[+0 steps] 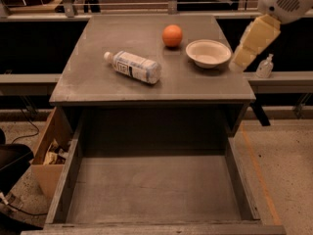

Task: Place blue plastic bottle upright

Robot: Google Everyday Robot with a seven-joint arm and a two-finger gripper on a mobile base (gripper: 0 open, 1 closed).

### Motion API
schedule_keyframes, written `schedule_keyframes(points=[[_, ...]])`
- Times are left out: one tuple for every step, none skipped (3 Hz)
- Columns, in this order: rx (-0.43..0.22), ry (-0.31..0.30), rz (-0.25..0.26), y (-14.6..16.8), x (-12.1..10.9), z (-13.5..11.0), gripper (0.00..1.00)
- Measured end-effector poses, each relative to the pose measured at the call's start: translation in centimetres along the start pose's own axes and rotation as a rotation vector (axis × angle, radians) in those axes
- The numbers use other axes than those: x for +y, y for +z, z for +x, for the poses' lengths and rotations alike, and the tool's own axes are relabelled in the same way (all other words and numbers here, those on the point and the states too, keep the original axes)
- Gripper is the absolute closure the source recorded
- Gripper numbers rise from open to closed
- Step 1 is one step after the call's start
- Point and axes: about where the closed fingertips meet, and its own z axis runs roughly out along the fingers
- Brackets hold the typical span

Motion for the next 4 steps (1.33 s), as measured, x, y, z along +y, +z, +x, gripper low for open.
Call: schedule_keyframes(points=[[0.004, 0.128, 0.009, 2.7, -4.5, -3.8, 0.0], [0.027, 0.198, 0.002, 5.7, -6.5, -8.0, 0.0], [0.031, 0.217, -0.018, 8.5, -6.5, -12.2, 0.0], [0.017, 0.214, -0.01, 8.8, -6.8, -12.9, 0.0]])
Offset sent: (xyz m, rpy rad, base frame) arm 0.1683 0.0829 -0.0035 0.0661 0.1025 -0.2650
